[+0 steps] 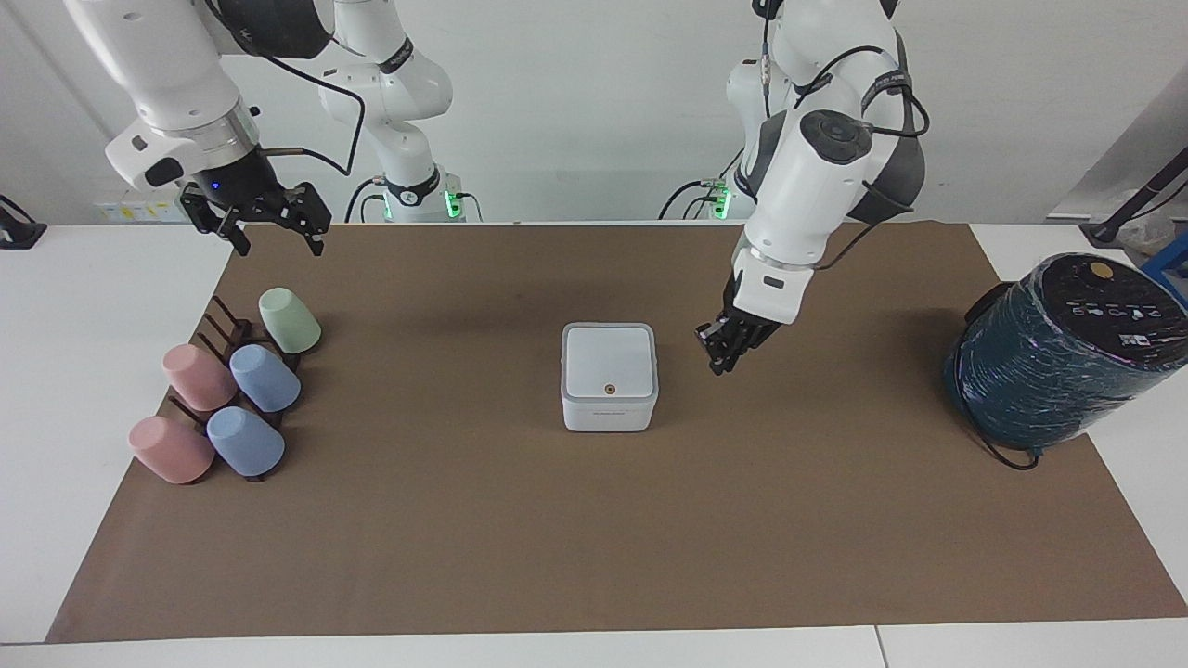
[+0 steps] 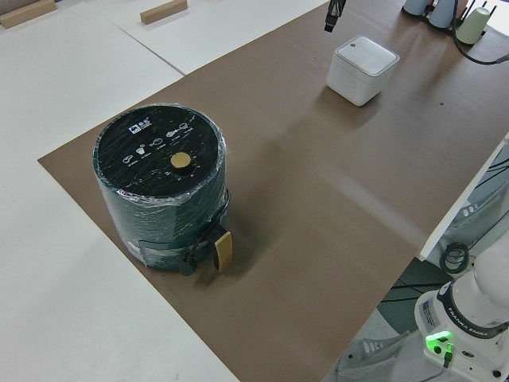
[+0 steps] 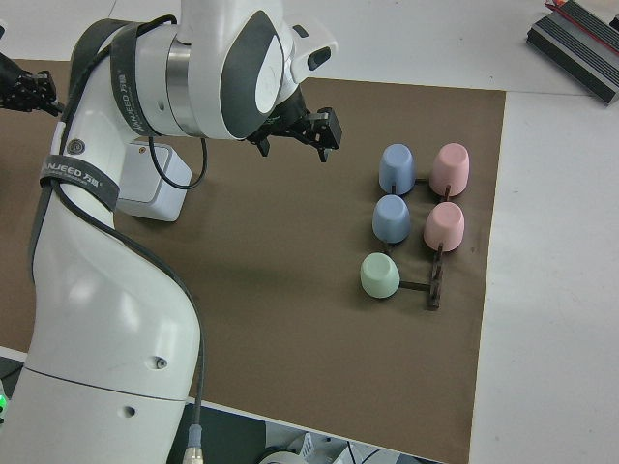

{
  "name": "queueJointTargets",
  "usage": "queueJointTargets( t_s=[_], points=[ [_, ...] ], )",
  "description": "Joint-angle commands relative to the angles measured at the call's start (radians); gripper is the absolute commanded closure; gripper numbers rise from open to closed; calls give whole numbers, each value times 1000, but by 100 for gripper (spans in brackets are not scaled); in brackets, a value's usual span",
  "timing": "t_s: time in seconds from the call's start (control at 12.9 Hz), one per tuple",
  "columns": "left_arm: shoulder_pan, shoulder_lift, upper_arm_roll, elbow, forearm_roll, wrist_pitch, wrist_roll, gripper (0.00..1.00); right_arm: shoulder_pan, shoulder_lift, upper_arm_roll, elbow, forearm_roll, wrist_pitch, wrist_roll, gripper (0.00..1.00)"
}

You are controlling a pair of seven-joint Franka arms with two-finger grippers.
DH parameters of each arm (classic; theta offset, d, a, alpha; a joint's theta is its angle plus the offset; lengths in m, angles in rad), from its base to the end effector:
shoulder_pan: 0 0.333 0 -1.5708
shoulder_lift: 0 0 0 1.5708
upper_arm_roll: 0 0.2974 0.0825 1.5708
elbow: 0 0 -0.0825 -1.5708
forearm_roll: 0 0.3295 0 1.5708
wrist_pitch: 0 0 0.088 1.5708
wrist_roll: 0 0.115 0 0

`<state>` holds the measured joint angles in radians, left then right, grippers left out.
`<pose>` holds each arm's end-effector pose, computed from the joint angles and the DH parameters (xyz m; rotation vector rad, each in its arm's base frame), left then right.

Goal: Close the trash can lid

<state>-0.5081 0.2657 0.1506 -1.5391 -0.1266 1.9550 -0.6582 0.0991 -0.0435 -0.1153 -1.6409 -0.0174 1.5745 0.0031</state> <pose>0.5564 -0.2283 0.5034 2.9514 0.4928 0.1413 0.4864 -0.0111 0.5903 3.1290 -0.0295 -0.0364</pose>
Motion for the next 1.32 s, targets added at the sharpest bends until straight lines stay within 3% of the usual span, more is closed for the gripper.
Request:
queueJointTargets(
  t_s=[0.0, 0.54, 1.24],
  points=[
    [66, -23, -6, 7, 18, -88, 131, 82, -4, -15, 3, -8, 16, -10, 9, 0],
    [230, -80, -5, 8, 61, -247, 458, 82, -4, -15, 3, -8, 16, -10, 9, 0],
    [362, -161, -5, -4, 139, -360, 698, 81, -4, -15, 3, -7, 17, -10, 9, 0]
  ],
)
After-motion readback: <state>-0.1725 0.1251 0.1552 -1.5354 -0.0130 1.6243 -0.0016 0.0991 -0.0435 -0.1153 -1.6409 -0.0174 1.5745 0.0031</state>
